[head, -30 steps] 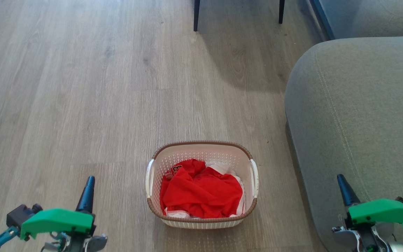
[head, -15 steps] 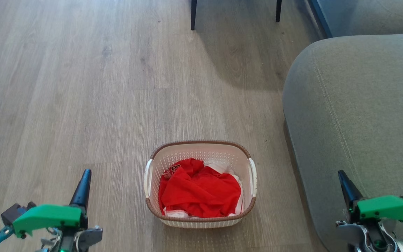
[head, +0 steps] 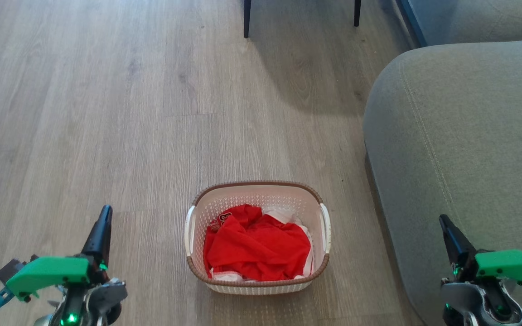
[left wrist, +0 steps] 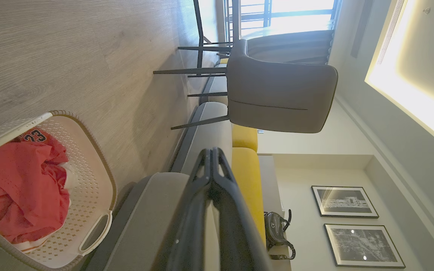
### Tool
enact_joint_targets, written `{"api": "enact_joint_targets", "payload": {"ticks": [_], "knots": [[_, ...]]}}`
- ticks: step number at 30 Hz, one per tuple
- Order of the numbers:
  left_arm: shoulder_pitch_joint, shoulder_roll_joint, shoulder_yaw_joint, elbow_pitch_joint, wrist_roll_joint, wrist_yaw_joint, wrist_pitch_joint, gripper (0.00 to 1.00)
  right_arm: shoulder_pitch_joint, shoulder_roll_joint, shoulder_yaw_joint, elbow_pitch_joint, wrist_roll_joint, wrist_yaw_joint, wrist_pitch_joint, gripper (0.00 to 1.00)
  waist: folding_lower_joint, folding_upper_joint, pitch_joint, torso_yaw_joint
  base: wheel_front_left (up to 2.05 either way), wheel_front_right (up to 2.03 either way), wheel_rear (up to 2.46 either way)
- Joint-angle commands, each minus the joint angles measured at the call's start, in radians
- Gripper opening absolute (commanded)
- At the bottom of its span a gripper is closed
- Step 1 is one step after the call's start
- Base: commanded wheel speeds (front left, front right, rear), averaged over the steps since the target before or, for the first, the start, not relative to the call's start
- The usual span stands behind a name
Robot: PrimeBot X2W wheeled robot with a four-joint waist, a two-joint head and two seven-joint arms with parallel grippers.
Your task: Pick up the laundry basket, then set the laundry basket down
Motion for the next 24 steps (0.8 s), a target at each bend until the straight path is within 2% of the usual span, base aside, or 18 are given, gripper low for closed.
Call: {"api": "enact_joint_targets", "payload": {"ticks": [1, 4, 24], "knots": [[-0.057, 0.004, 0.046, -0.030, -0.030, -0.011, 0.009, 0.00, -0.061, -0.022, 0.013, -0.031, 0.029, 0.002, 0.012, 0.00, 0.0000, 0.0000, 0.000, -0.001, 0.00, 0.00, 0.00], [-0.063, 0.003, 0.053, -0.029, -0.063, -0.015, 0.018, 0.00, -0.065, -0.022, 0.009, -0.031, 0.059, 0.002, 0.020, 0.00, 0.0000, 0.0000, 0.001, -0.003, 0.00, 0.00, 0.00], [-0.063, 0.002, 0.056, -0.029, -0.060, -0.015, 0.020, 0.00, -0.066, -0.017, 0.002, -0.030, 0.054, 0.002, 0.025, 0.00, 0.0000, 0.0000, 0.001, -0.003, 0.00, 0.00, 0.00]]}}
